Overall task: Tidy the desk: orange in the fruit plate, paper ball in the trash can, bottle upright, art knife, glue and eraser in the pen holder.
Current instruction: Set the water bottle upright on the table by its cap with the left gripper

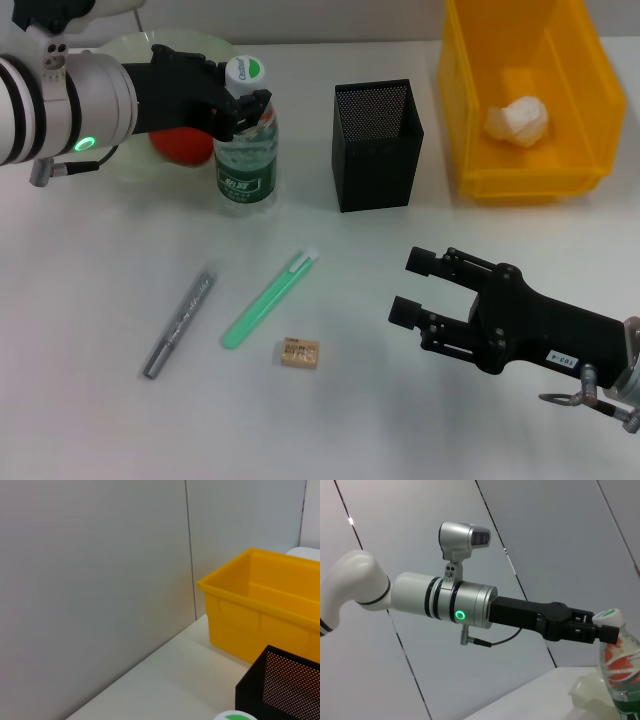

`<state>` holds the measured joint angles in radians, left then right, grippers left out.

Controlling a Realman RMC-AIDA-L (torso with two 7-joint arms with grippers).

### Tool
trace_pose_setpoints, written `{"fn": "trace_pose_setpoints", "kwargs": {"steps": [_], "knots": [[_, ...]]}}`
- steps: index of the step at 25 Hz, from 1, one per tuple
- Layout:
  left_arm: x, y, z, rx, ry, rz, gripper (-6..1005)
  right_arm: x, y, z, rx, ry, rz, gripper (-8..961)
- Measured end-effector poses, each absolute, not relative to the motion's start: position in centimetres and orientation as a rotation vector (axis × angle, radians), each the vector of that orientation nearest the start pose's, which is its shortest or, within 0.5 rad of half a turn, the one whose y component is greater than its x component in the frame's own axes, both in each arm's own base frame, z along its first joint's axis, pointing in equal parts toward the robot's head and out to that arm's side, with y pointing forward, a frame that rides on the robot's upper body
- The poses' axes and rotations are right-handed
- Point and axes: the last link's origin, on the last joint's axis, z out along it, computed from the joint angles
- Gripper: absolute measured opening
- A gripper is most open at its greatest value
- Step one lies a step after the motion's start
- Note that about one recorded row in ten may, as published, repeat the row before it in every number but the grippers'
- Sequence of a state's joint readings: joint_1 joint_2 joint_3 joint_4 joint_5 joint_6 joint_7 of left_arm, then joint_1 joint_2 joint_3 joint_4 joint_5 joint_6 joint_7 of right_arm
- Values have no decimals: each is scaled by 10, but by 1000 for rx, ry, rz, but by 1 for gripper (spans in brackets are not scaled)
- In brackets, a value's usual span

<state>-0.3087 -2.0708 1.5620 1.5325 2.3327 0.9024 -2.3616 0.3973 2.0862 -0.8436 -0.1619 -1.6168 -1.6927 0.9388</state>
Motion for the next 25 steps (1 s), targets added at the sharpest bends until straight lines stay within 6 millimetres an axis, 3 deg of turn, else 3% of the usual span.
{"fn": "trace_pose_setpoints", "kwargs": {"steps": [25], "knots": [[-160, 363, 14, -2378, -519, -181, 474, 274, 236, -60, -2569, 702, 1244, 737]]}}
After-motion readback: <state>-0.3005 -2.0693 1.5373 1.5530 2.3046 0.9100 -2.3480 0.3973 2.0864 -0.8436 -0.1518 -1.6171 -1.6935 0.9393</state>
